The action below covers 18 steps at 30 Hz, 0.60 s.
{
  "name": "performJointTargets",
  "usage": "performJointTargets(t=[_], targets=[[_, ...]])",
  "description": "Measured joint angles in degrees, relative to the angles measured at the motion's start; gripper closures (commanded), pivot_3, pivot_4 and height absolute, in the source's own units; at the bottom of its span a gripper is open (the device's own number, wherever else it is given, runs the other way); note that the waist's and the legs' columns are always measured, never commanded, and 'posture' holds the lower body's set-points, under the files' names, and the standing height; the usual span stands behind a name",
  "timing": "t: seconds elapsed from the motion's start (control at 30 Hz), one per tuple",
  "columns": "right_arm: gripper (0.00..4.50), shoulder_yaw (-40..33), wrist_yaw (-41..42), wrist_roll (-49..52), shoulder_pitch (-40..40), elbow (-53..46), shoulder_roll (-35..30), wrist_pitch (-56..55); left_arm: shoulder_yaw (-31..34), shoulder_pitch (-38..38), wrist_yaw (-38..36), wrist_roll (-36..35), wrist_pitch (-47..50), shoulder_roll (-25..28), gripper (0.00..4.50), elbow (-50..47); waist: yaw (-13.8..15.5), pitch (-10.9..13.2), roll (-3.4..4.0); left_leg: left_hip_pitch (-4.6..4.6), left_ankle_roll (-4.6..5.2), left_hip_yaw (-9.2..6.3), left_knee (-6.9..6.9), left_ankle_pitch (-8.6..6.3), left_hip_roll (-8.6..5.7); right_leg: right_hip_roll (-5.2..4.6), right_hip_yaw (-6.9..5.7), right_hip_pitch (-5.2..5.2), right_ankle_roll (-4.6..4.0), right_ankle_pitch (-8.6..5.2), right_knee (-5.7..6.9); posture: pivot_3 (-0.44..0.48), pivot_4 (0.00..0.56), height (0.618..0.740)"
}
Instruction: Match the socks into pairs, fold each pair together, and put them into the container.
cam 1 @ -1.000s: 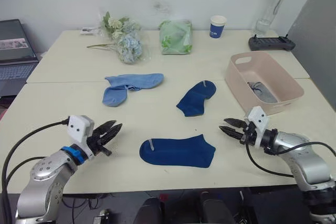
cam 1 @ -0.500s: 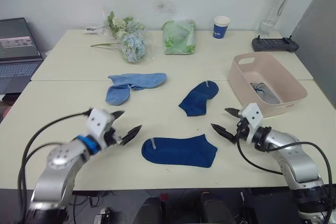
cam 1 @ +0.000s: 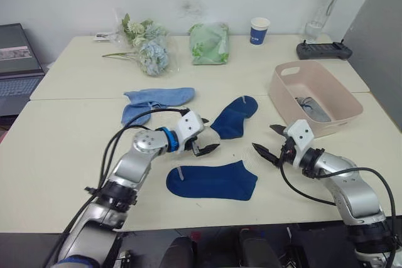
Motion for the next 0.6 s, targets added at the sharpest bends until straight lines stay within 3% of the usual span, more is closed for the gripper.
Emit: performJointTargets(t=[0.07,0.17,0.27,0.53,0.6], targets=[[0.0,0.0,-0.4,-0.01,0.32,-0.75,0.06,0.05,-1.05,-2.25,1.12,2.03,-2.26,-1.94,0.04,5.16,0.13,0.0,-0.01,-0.01,0.01,-0.01,0.03,0.01,-0.01,0.0,-0.03,0.01,0.01,0.0,0.02,0.0,0.15,0.74],[0.0,0.05,-1.09,-0.03,1.46,-1.7,0.18,0.22,-2.2,-6.23,2.01,4.59,-5.13,-4.88,0.61,12.28,0.2,-0.01,-0.02,-0.03,0.02,0.01,0.06,0.01,-0.05,0.0,-0.01,0.02,0.03,0.02,0.02,0.0,0.15,0.74],[0.0,0.09,-1.23,-0.04,1.53,-2.26,0.24,0.68,-2.11,-9.31,3.25,6.14,-6.67,-6.42,1.56,17.24,0.2,-0.01,-0.02,-0.03,0.05,0.03,0.07,0.02,-0.07,0.0,0.02,0.02,0.09,0.05,0.01,0.0,0.15,0.74],[0.0,0.53,-1.4,-0.79,1.37,-2.55,0.3,1.19,-1.09,-8.33,2.01,6.12,-8.02,-6.52,4.38,18.01,0.03,-0.01,-0.02,-0.03,0.0,0.02,0.05,0.05,-0.03,0.0,0.03,-0.02,0.09,0.05,0.02,0.0,0.15,0.74],[0.0,0.92,-1.39,-1.24,0.94,-2.54,0.86,1.19,-0.62,-8.08,2.04,6.08,-8.11,-6.49,4.47,17.44,0.03,-0.01,-0.02,-0.03,-0.01,0.02,0.06,0.05,-0.04,0.0,0.03,-0.02,0.09,0.05,0.02,0.0,0.15,0.74]])
